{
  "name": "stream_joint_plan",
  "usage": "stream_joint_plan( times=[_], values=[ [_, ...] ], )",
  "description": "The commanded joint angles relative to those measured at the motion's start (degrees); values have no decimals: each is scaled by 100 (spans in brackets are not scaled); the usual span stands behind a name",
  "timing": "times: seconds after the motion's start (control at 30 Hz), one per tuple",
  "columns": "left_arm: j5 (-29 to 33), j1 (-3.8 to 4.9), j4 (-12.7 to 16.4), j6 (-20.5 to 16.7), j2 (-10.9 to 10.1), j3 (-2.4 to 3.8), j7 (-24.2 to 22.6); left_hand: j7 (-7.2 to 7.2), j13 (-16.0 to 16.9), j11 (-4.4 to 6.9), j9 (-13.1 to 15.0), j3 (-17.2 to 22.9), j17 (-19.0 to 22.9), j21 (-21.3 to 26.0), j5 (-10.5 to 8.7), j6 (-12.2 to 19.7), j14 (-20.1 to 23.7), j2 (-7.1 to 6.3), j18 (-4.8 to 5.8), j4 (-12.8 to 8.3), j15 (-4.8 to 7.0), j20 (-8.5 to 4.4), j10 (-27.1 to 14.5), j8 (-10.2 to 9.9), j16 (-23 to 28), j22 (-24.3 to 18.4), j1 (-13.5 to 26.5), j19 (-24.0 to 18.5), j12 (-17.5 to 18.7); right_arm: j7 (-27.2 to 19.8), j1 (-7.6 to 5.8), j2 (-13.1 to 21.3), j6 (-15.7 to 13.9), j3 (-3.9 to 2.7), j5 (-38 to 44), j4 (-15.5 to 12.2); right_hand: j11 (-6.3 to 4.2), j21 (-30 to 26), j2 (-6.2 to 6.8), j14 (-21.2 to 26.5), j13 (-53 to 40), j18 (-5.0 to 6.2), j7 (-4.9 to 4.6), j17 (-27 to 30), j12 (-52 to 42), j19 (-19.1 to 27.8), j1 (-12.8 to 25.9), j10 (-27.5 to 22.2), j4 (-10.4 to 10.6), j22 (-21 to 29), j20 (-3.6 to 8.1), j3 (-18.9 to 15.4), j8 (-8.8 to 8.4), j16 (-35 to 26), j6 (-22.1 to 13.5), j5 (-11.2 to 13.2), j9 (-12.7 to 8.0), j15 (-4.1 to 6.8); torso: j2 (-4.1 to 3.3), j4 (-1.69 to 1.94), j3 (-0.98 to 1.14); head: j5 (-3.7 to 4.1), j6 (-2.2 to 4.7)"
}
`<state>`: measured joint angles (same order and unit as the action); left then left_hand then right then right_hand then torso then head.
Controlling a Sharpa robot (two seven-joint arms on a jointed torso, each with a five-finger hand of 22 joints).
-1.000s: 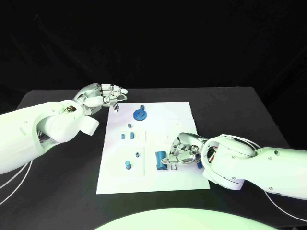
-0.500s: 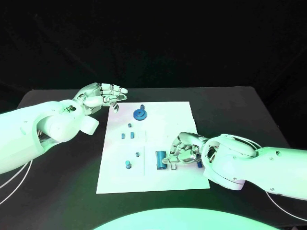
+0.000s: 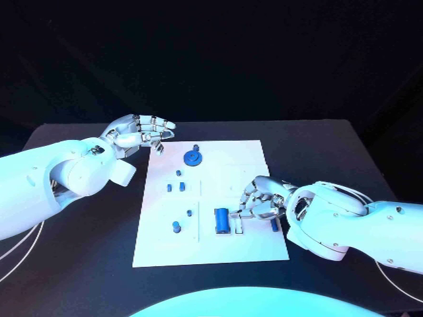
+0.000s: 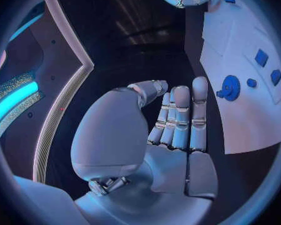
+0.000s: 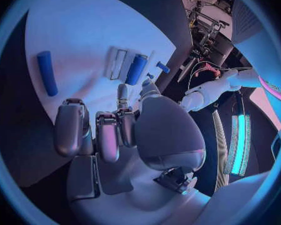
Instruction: Assemble the parts on the task board
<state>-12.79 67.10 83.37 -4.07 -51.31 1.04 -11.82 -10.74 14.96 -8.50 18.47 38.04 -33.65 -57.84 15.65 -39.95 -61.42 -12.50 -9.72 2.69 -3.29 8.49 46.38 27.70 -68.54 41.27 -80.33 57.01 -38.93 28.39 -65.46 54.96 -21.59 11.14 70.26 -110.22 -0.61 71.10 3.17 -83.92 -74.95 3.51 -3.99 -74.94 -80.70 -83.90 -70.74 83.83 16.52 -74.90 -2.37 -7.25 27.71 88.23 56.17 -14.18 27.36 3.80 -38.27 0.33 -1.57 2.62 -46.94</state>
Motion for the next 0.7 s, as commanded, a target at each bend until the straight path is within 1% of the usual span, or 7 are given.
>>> stream_joint_plan(
  times=[0.03,0.13,0.23,0.4,0.47,0.57,0.7],
  values=[
    [-7,4,22,42,3,4,-68,-217,-6,3,-6,-5,6,11,29,49,22,17,-96,33,-37,31,-38,40,-26,-5,60,-10,-23,-211,-35,91,-132,1,-97,-56,40,-6,-8,-502,-601,-23,-5,-988,6,-124,-110,25,-6,-1070,8,-25,-22,4,-21,29,-7,3,4,-2,-4,7,4],
    [-7,4,28,31,1,4,-78,-217,-6,3,-6,-5,6,11,29,49,22,17,-96,33,-37,31,-38,40,-26,-5,60,-10,-23,-216,-51,204,-154,1,-99,-60,50,-8,-26,-503,-605,-22,-17,-990,9,-124,-278,23,-16,-1070,-4,-18,-44,4,-33,25,-19,-6,-1,-2,5,5,9],
    [-6,4,37,19,-5,3,-91,-217,-6,3,-6,-5,6,11,29,49,22,17,-96,33,-37,31,-38,40,-26,-5,60,-10,-23,-213,-59,329,-200,1,-56,-51,68,9,-22,-503,-616,-25,-42,-992,3,-128,-420,27,-18,-1074,-16,-26,-94,4,-88,26,-44,-20,1,-1,2,22,9],
    [-2,3,92,-13,-47,3,-130,-217,-10,3,-10,0,14,14,29,57,27,18,-96,31,-37,32,-43,56,-28,-9,56,-9,-36,-190,-65,633,-384,3,21,-54,141,8,6,-502,-622,-28,-131,-989,10,-129,-654,22,-16,-1075,-57,-63,-274,2,-267,27,-124,-77,-4,-9,-1,48,10],
    [7,3,112,-31,-70,3,-146,-217,-10,3,-10,0,14,14,29,57,27,18,-96,31,-37,32,-43,56,-28,-9,56,-9,-36,-157,-65,730,-418,6,94,-61,176,-49,12,-494,-600,-19,-172,-953,40,-113,-725,0,-15,-1062,-80,-84,-353,-11,-344,28,-156,-106,-5,-15,-3,87,16],
    [17,2,137,-46,-104,3,-162,-217,-11,3,-10,-1,24,14,28,58,32,17,-96,31,-38,33,-43,60,-26,-9,58,-8,-39,-63,-60,905,-396,15,270,-76,181,-54,14,-492,-593,-18,-177,-945,48,-111,-731,-6,-13,-1060,-83,-89,-363,-14,-351,28,-160,-111,1,-17,0,115,0],
    [22,2,152,-53,-129,2,-169,-217,-11,3,-10,-1,24,14,28,58,32,17,-96,31,-38,33,-43,60,-26,-9,58,-8,-39,77,-34,1091,-225,35,489,-96,168,-30,22,-491,-581,-20,-150,-945,66,-115,-735,-18,4,-1066,-96,-138,-314,-15,-199,31,-143,-111,4,-3,1,170,-4]
  ],
)
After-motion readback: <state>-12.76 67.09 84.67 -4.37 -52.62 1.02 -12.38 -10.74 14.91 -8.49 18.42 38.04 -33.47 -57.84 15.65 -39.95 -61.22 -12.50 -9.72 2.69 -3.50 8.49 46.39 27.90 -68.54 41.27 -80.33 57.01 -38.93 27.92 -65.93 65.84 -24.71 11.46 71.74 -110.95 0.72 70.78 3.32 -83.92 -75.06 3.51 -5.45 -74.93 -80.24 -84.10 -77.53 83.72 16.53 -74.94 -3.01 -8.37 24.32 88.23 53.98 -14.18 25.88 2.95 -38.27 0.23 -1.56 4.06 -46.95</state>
